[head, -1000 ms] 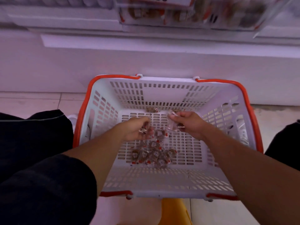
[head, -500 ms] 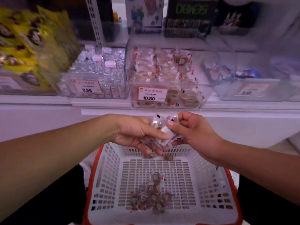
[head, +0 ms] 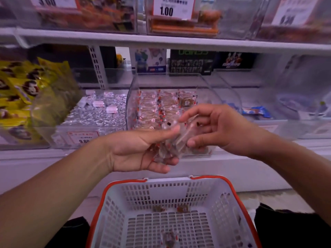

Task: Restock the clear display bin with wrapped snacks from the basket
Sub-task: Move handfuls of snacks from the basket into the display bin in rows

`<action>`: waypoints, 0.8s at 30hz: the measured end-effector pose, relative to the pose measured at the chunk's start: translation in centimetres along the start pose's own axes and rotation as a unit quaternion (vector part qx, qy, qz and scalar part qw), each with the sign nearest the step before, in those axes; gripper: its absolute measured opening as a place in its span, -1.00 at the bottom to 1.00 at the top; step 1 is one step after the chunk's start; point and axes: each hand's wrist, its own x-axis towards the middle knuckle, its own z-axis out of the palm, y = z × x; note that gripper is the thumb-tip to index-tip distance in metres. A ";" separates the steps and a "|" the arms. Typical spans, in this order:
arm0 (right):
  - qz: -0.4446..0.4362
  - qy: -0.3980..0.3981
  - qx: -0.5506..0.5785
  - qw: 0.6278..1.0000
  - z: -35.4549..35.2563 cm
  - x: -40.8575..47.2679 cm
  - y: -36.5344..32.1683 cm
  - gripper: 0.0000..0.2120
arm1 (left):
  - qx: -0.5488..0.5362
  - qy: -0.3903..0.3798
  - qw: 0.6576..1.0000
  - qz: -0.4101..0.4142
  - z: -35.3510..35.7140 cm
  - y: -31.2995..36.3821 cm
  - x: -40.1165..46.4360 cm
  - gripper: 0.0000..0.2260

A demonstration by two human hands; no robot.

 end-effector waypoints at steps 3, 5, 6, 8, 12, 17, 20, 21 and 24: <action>-0.054 0.073 -0.045 0.995 0.1 0.3 -0.1 -0.50 | -0.019 -0.030 0.999 0.014 0.2 0.3 0.8 -0.63; -0.077 0.114 -0.070 0.988 0.5 0.4 -0.1 -0.47 | -0.030 -0.034 0.999 0.028 0.5 0.8 1.2 -0.66; -0.080 0.122 -0.083 0.986 0.7 0.4 0.0 -0.46 | -0.033 -0.037 0.998 0.035 0.6 1.0 1.4 -0.67; -0.082 0.109 -0.093 0.986 1.0 0.3 0.4 -0.45 | -0.026 -0.030 0.998 0.048 0.8 1.3 1.6 -0.71; -0.090 0.099 -0.142 0.981 1.2 -0.2 0.8 -0.49 | 0.095 0.023 0.994 0.053 1.2 1.3 2.0 -0.66; -0.117 0.041 -0.208 0.970 0.8 -0.3 0.3 -0.36 | 0.317 0.064 0.946 0.029 1.7 1.2 2.2 -0.68; -0.131 0.015 -0.295 0.946 1.0 -0.3 0.0 -0.48 | 0.332 0.065 0.941 0.020 1.8 1.2 2.0 -0.46; -0.134 0.010 -0.321 0.937 1.0 -0.3 -0.2 -0.53 | 0.325 0.058 0.944 0.017 1.8 1.3 1.8 -0.44; -0.137 -0.005 -0.405 0.904 1.2 -0.4 -0.6 -0.62 | 0.263 0.047 0.964 0.005 1.0 2.1 1.2 -0.39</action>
